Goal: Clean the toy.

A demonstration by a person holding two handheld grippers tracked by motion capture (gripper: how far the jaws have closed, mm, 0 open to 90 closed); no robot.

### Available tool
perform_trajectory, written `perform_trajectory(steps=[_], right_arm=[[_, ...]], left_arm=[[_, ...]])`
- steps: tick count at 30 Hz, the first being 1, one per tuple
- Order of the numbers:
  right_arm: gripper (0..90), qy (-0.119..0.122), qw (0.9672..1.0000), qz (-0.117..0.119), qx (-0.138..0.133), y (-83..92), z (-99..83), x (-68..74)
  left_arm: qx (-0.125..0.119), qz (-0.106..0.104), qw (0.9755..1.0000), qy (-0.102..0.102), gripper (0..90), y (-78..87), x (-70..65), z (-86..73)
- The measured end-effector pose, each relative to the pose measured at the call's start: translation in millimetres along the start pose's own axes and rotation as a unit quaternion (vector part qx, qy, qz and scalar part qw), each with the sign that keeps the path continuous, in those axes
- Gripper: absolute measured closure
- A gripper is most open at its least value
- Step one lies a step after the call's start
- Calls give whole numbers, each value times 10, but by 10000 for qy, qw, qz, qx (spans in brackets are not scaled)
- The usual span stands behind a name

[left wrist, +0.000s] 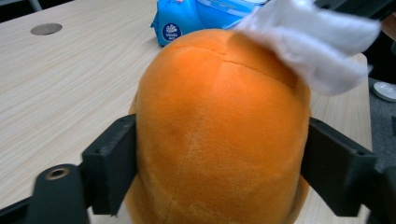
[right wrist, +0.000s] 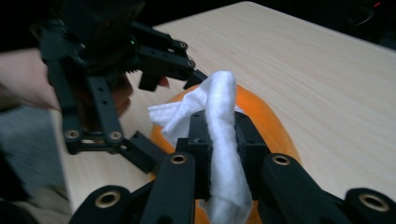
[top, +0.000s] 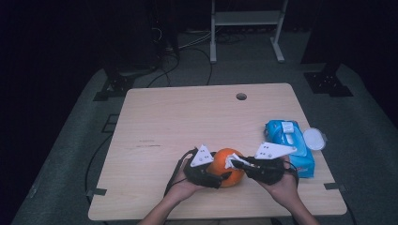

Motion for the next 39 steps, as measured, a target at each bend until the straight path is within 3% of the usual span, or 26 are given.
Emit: perform_trajectory(steps=[2,4,7,10,12,13,15,17,19,22,25,27,28,29,33,34,35,36,39], right_arm=[[784,-40,10000,-11,-34,2,-4,-48],[785,-91,9999,-129,-54,8,-23,-145],[787,-219,9996,-164,-89,29,-29,-222],[792,-281,9996,-83,-63,30,-27,-128],[791,-139,9995,295,25,-20,-37,76],[791,-139,9995,295,25,-20,-37,76],[792,114,9999,71,27,-42,-22,85],[790,67,10000,-14,-43,-14,12,18],[790,82,9994,-319,-116,23,28,-133],[789,-163,9983,-557,-95,68,-26,-375],[789,-435,9977,-510,-34,54,-112,-489],[789,-389,9981,-473,-33,45,-100,-465],[789,-345,9982,-486,-23,37,-92,-440],[790,-236,9982,-554,-7,24,-86,-401],[793,-159,9983,-546,-98,50,-50,-317],[792,-75,9988,-447,-171,64,-9,-225],[792,-75,9988,-447,-171,64,-9,-225],[792,15,9993,-310,-184,65,20,-100],[791,125,9997,-137,-172,48,35,17]], left_arm=[[-98,-141,9998,-62,111,-8,-31,-3],[-151,-80,9996,-211,106,-32,-34,-21],[-160,65,9996,-230,200,-42,-18,-9],[-136,127,9997,-137,255,-25,-8,-6],[-146,101,9998,-30,259,-23,2,-5],[-138,109,9998,-14,259,-23,5,-6],[-153,133,9998,-7,271,-15,6,-2],[-165,120,9998,-22,274,-13,2,0],[-168,104,9998,-93,269,-13,-1,-2],[-282,-43,9995,-119,178,-9,-7,-1],[-435,-118,9990,-60,83,-24,29,-6],[-416,-169,9990,-51,74,-58,30,-41],[-436,-155,9989,-88,106,-63,26,-49],[-408,-116,9991,-86,195,-52,24,-49],[-303,-21,9995,46,243,-5,20,8],[-271,-6,9996,86,251,0,13,18],[-250,6,9996,91,251,3,9,28],[-202,4,9997,101,261,10,9,29],[-150,19,9998,148,263,32,10,38]])
Point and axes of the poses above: each handheld gripper's, and its own axes: y roughly backward along the jaws, z roughly out of its top, x roughly to its left, the point moved 10 cm from there along -y, roughly forward along the jaws, and after that the axes turned 14 degrees about -y, right-handed, at the moved point
